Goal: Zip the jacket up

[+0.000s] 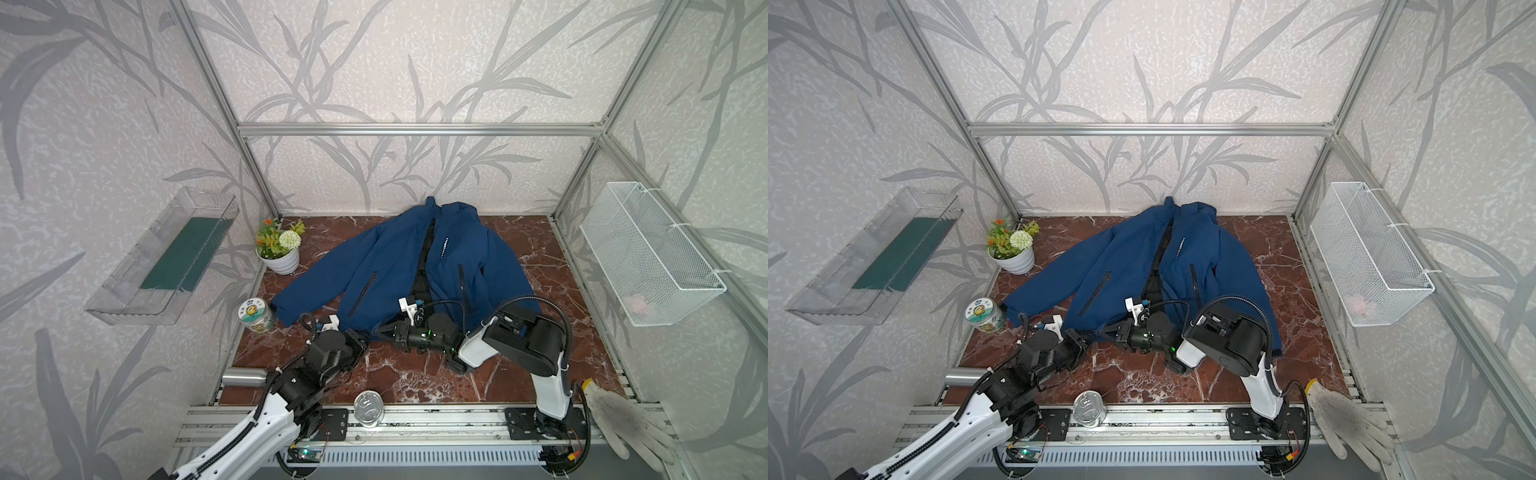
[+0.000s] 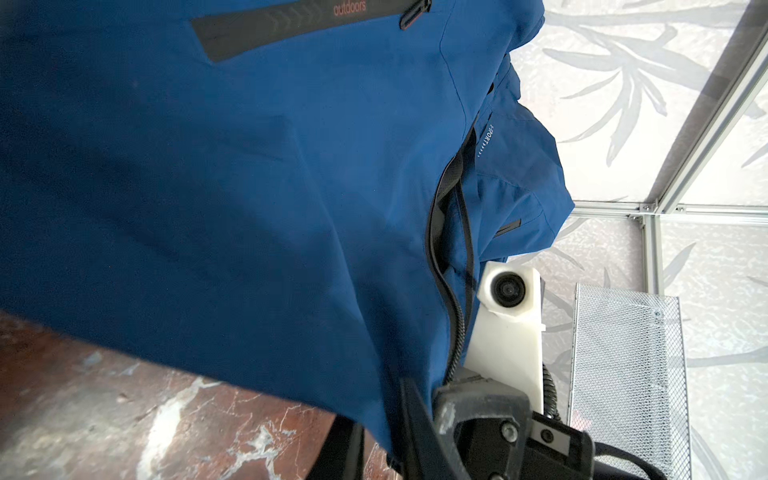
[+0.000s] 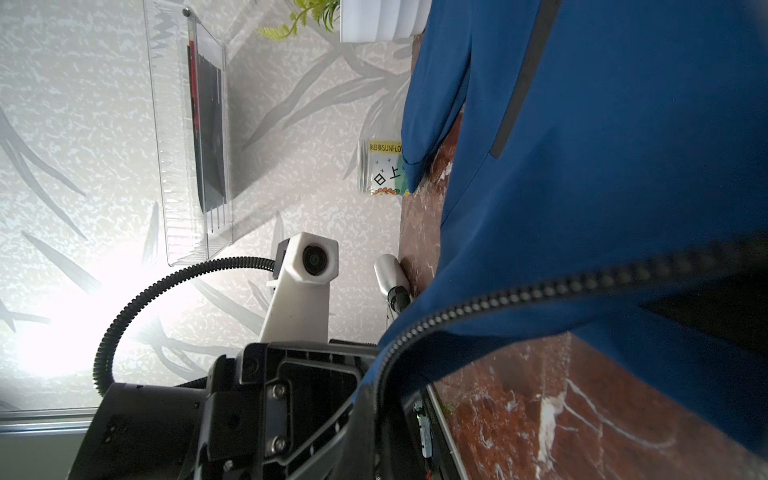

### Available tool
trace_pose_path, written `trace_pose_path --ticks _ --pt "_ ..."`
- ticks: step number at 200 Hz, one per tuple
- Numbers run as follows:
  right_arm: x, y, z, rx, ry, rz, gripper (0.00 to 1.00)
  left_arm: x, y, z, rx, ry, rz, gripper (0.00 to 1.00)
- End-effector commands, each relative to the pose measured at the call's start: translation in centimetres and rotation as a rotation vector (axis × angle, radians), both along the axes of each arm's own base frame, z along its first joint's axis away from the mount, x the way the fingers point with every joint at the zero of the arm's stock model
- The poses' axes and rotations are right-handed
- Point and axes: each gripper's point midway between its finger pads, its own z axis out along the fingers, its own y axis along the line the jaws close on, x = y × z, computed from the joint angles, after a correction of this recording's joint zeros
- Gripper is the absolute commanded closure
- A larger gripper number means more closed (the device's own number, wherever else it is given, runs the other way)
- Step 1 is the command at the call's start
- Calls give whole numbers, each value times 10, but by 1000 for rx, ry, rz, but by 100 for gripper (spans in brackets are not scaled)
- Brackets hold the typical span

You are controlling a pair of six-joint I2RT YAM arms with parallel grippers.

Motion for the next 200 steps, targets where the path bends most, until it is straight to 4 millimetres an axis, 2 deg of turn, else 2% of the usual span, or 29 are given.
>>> trace_pose_path --ticks 1,43,83,141,200 --pt "-1 4 4 26 -13 17 100 8 -3 26 -37 -54 12 80" --pt "-2 1 1 20 -9 11 100 10 0 26 -44 -61 39 80" --pt "-2 -1 -1 13 -7 3 100 13 -11 29 -82 -65 7 80" --pt "-3 -9 1 6 -14 -19 100 17 -8 33 -82 -86 30 80" --pt "-1 -3 5 21 -17 -10 100 15 -8 34 -98 -90 24 80"
